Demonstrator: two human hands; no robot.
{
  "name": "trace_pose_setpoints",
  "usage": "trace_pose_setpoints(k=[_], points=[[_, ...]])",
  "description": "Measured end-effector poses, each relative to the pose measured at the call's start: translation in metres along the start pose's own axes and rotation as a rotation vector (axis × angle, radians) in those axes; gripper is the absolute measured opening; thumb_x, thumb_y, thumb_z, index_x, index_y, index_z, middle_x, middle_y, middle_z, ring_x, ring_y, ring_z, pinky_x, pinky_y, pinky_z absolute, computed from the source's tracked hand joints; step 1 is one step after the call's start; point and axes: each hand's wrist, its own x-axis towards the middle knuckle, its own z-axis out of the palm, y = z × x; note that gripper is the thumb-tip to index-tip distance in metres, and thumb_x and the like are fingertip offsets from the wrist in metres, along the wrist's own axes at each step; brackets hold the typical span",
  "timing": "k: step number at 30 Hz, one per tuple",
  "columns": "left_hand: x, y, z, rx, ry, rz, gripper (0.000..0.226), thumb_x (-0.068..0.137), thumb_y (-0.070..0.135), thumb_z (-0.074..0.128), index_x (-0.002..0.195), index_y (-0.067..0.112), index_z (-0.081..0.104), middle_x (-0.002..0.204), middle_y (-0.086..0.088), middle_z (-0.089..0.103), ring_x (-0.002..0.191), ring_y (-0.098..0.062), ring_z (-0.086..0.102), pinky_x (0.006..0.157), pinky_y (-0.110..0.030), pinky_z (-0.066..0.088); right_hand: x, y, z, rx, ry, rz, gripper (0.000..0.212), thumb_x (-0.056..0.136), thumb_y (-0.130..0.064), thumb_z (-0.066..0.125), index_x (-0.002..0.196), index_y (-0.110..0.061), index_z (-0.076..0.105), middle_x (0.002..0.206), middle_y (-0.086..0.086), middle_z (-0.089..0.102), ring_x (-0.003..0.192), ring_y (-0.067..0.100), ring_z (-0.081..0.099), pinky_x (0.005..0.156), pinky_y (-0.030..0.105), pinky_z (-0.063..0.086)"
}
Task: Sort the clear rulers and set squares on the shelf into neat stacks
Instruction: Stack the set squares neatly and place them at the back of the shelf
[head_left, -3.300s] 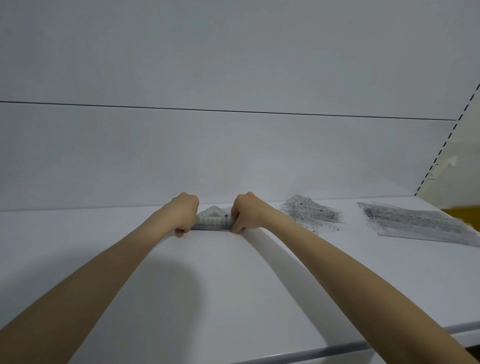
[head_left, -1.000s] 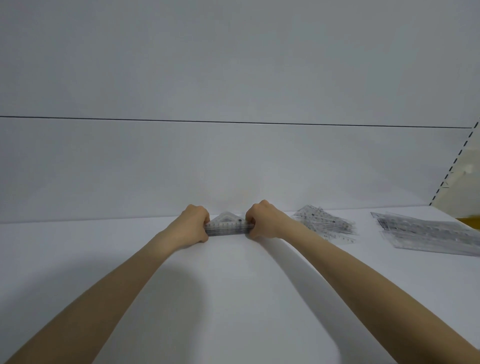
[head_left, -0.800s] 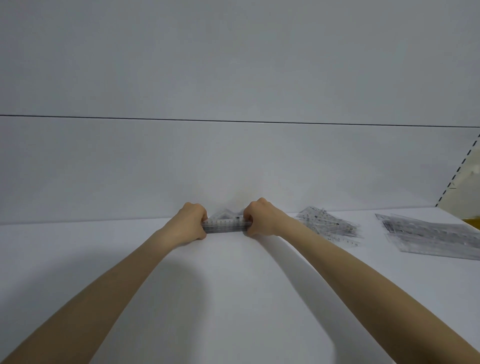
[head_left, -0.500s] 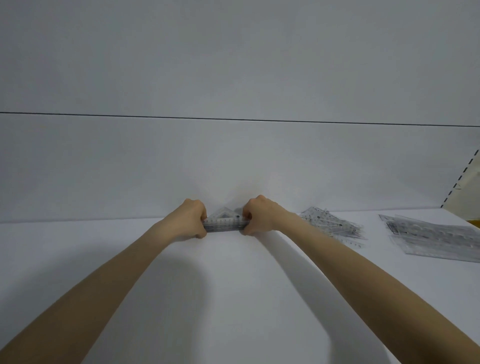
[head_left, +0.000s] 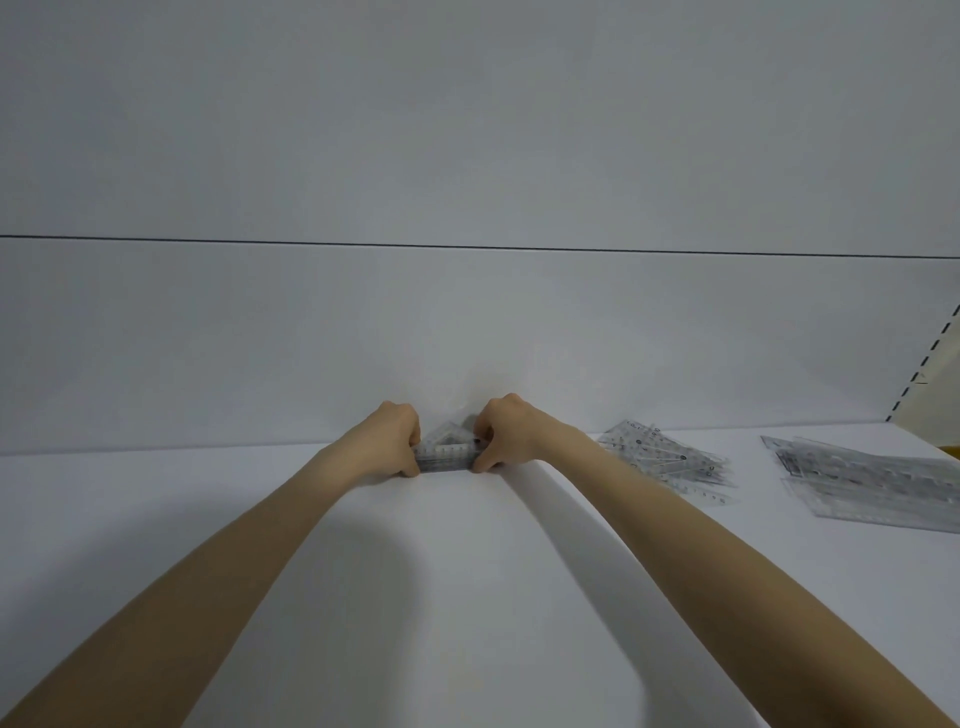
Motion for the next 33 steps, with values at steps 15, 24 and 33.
trace_pose_setpoints(k=[15,24,33], points=[[-0.001,0.009,-0.013,0.03,-0.06,0.001,0.049,0.072,0.011,0.077,0.042,0.011,0.038,0.038,0.003,0.038,0.035,-0.009,0.034,0.037,-0.016,0.024,0.005,-0.002,-0.013,0.007,-0.058,0.014,0.052,0.069,-0.03,0.084,0.048,-0.015,0.039,0.051,0.0,0.035,0.052,0.016,0.034,0.047,0.027,0.025],[-0.004,0.013,-0.017,0.003,-0.089,-0.046,0.031,0.071,0.013,0.078,0.053,0.005,0.054,0.047,-0.002,0.052,0.044,-0.015,0.046,0.048,-0.021,0.036,0.005,-0.003,-0.012,-0.002,-0.043,0.015,0.052,0.066,-0.031,0.084,0.047,-0.012,0.04,0.048,0.001,0.035,0.054,0.018,0.034,0.046,0.027,0.024],[-0.013,0.003,-0.02,-0.07,-0.076,-0.101,0.011,0.07,0.001,0.076,0.07,-0.007,0.07,0.053,-0.009,0.061,0.044,-0.015,0.059,0.055,-0.025,0.056,-0.008,0.007,-0.014,-0.034,-0.036,0.034,0.033,0.067,-0.019,0.08,0.05,-0.015,0.051,0.048,-0.001,0.046,0.047,0.009,0.04,0.045,0.022,0.033]])
